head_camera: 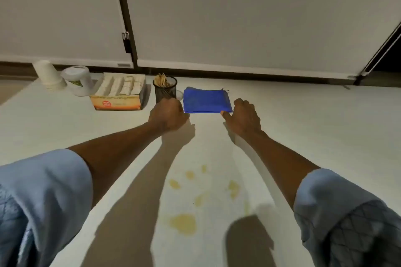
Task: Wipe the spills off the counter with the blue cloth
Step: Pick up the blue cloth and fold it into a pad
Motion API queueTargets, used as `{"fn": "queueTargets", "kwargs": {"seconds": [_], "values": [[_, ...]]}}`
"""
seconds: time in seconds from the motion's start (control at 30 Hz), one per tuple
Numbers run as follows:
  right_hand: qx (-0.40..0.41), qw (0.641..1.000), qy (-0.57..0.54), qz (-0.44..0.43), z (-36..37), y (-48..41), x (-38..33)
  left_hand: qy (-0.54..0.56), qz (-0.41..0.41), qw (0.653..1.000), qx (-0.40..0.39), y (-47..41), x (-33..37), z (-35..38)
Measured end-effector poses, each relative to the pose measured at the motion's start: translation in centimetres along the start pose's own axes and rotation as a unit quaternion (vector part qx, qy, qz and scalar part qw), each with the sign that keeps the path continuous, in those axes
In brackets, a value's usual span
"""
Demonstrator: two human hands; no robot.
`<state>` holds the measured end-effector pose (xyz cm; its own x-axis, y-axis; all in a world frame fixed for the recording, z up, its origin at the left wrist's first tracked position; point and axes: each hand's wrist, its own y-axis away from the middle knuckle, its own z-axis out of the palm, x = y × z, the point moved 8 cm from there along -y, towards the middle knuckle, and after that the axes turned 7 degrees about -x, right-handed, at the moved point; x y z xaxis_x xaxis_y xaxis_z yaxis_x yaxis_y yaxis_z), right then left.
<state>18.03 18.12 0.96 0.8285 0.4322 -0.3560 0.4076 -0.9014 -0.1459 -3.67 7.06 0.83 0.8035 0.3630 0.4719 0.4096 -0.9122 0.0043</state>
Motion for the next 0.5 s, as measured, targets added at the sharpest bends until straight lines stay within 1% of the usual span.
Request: {"fn": "queueTargets", "kwargs": {"seconds": [0.03, 0.07, 0.13, 0.23, 0.3, 0.4, 0.5], "values": [[-0.011, 0.999, -0.022, 0.020, 0.6, -1.0, 0.9, 0.026, -0.030, 0.999, -0.009, -1.1, -0.4, 0.9], [-0.016, 0.999, -0.034, 0.039, 0.9, -1.8, 1.5, 0.045, -0.057, 0.997, 0.000, -1.8, -0.8, 1.1], [-0.040, 0.996, -0.048, 0.057, 2.3, -3.8, 2.6, 0.071, -0.102, 0.992, 0.002, -3.5, -1.6, 2.2], [-0.049, 0.991, -0.098, 0.076, 4.0, -6.5, 3.3, 0.107, -0.138, 0.985, -0.008, -6.0, -2.1, 3.5], [-0.043, 0.986, -0.129, 0.091, 4.7, -8.1, 3.5, 0.134, -0.158, 0.978, 0.009, -7.4, -2.1, 3.9], [-0.039, 0.977, -0.171, 0.124, 5.5, -9.8, 3.7, 0.190, -0.206, 0.960, 0.026, -9.2, -2.2, 4.6], [-0.061, 0.968, -0.190, 0.152, 6.3, -11.0, 4.0, 0.227, -0.255, 0.940, 0.005, -10.2, -2.3, 5.2]]}}
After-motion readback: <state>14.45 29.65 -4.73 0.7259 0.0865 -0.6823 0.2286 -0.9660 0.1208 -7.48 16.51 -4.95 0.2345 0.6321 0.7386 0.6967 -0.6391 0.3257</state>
